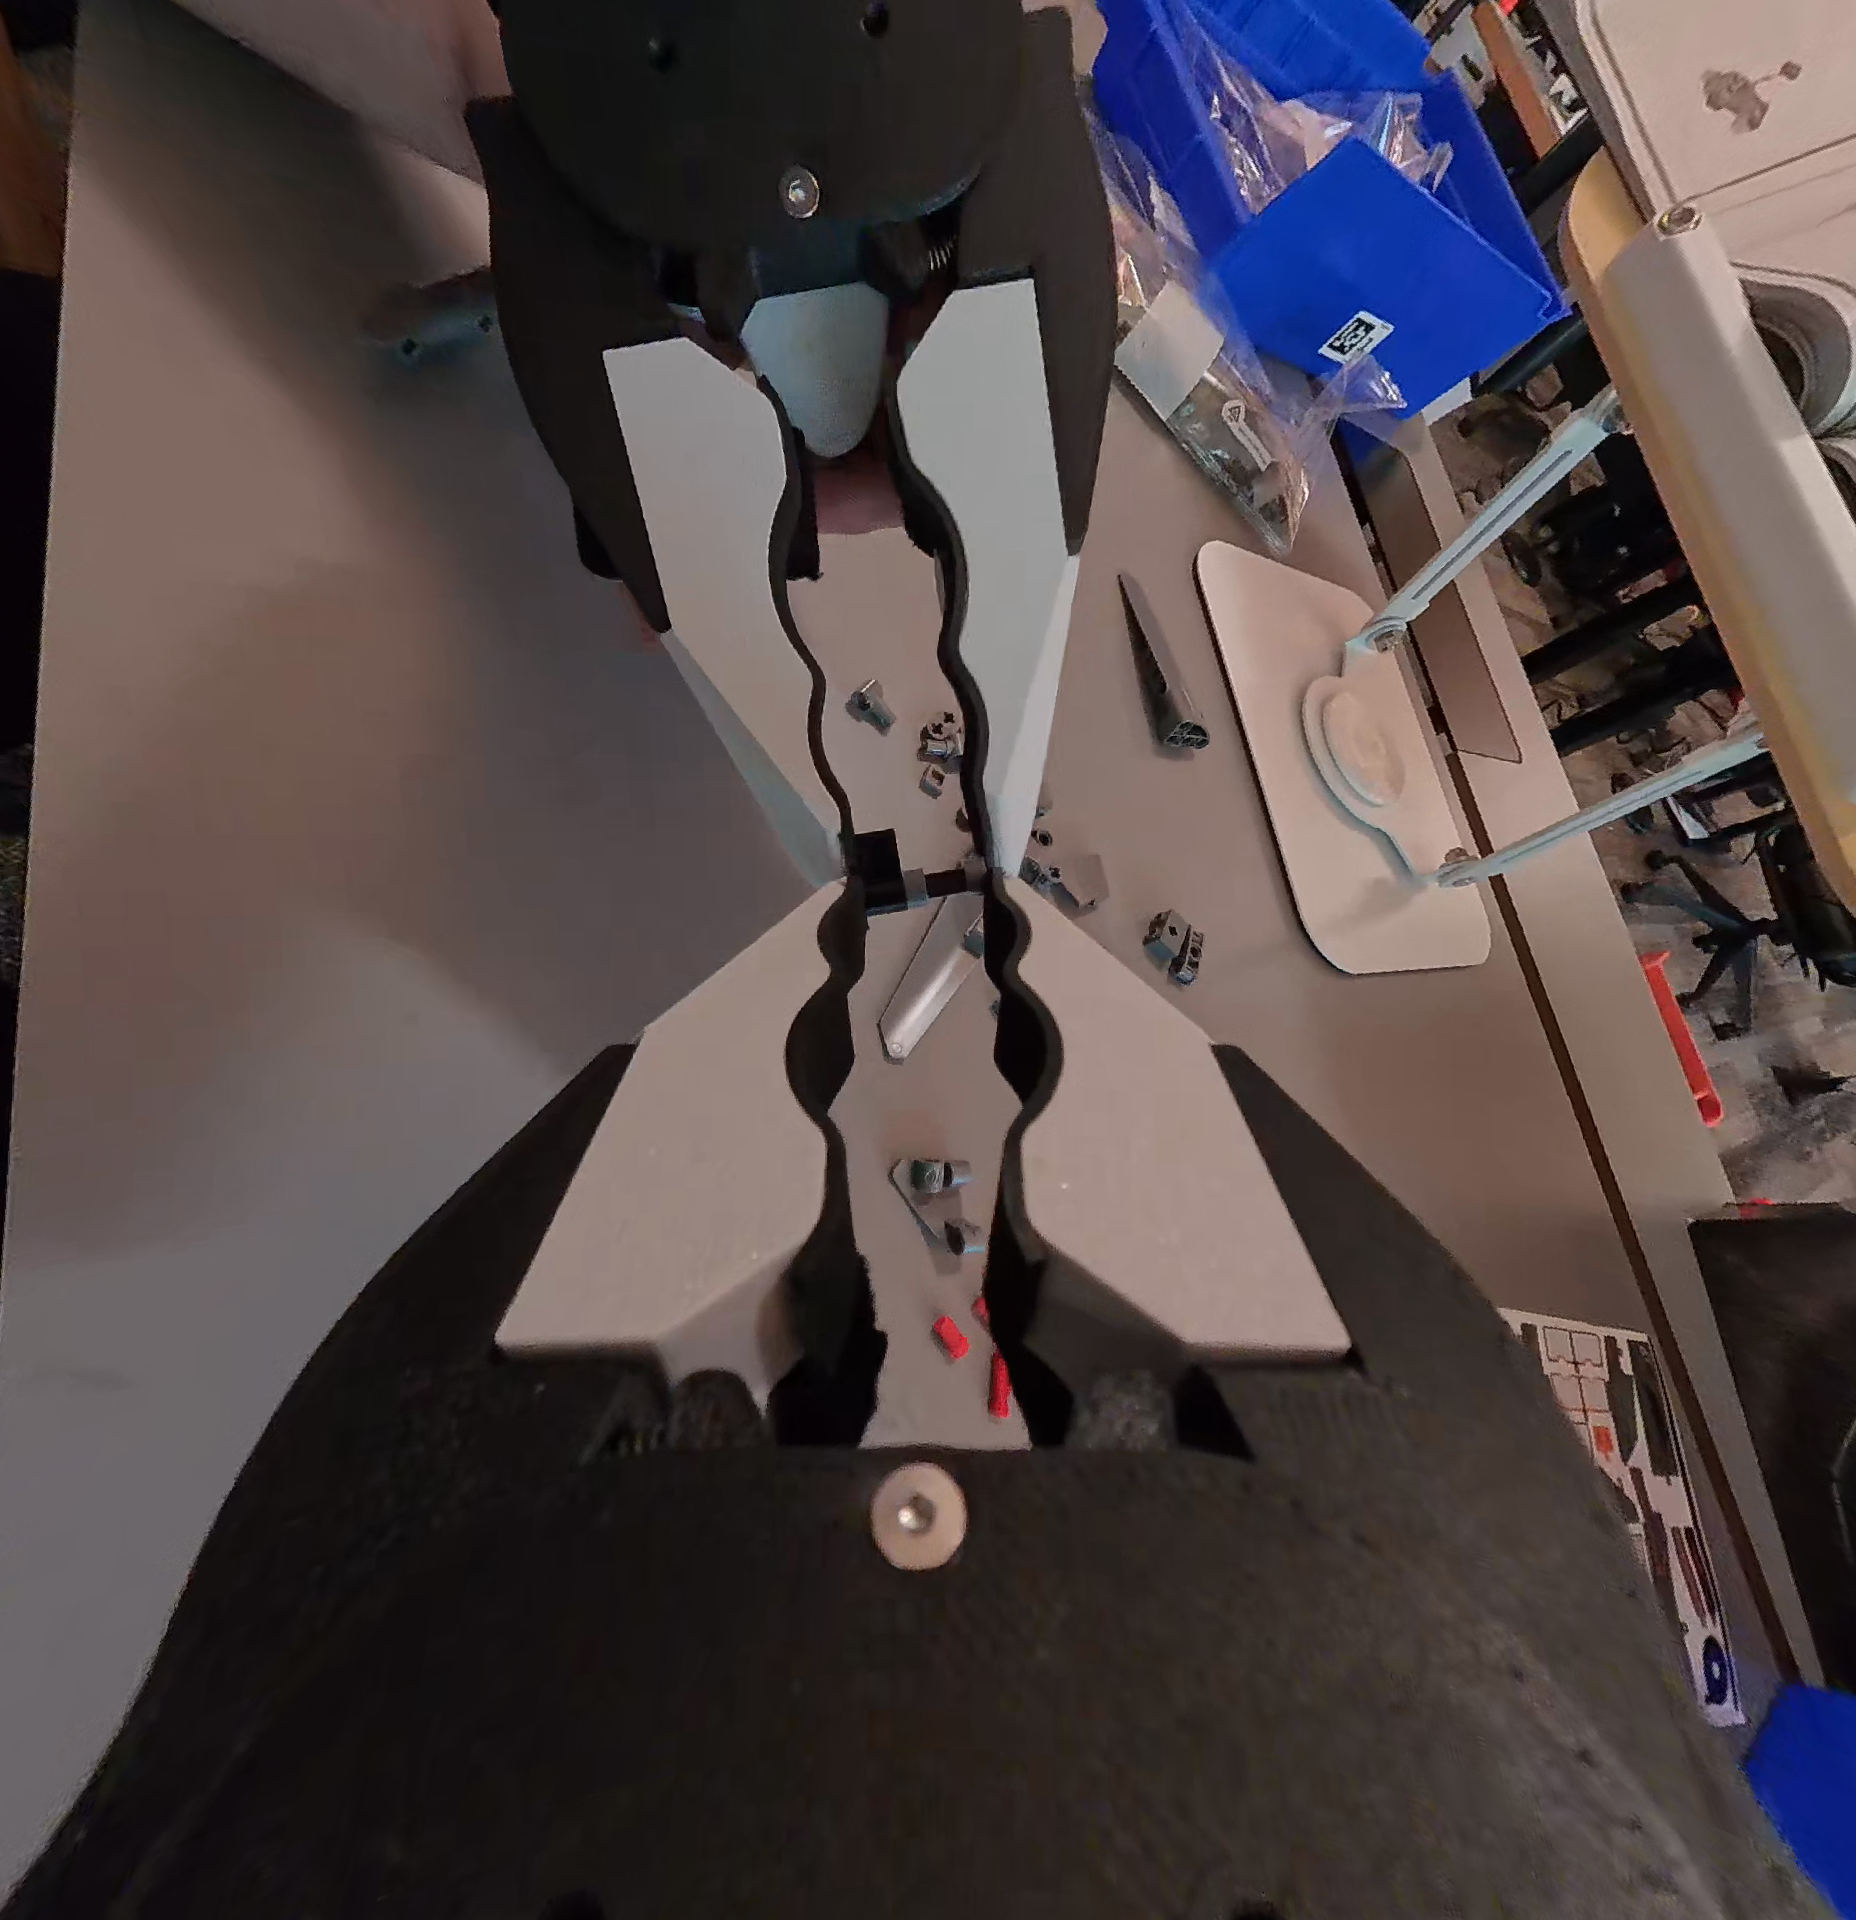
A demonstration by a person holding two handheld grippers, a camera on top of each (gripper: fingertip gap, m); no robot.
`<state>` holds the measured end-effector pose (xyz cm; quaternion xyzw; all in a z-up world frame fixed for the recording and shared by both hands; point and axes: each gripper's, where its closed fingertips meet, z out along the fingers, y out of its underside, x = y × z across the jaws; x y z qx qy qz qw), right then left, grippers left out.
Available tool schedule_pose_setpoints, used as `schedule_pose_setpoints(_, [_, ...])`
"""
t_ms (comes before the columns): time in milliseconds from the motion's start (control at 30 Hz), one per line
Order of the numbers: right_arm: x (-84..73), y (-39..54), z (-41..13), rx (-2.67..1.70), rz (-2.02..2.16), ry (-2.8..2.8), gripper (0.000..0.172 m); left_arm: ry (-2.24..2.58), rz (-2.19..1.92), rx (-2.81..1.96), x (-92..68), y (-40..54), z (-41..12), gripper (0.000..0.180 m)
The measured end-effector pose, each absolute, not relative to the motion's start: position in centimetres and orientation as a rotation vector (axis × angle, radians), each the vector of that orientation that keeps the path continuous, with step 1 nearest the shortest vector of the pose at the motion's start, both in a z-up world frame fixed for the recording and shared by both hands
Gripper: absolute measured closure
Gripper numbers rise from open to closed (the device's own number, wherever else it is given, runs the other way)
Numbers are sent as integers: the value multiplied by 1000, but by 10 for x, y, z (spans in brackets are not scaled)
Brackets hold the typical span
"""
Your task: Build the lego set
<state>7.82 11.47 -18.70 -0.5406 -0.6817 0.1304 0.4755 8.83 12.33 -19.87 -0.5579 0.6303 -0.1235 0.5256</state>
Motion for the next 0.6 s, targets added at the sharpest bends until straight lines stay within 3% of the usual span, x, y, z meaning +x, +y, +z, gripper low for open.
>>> schedule_pose_setpoints(600, [70,118,-177,-1278,235,-1696,161,1473,-308,-1345,82,126,-190,167])
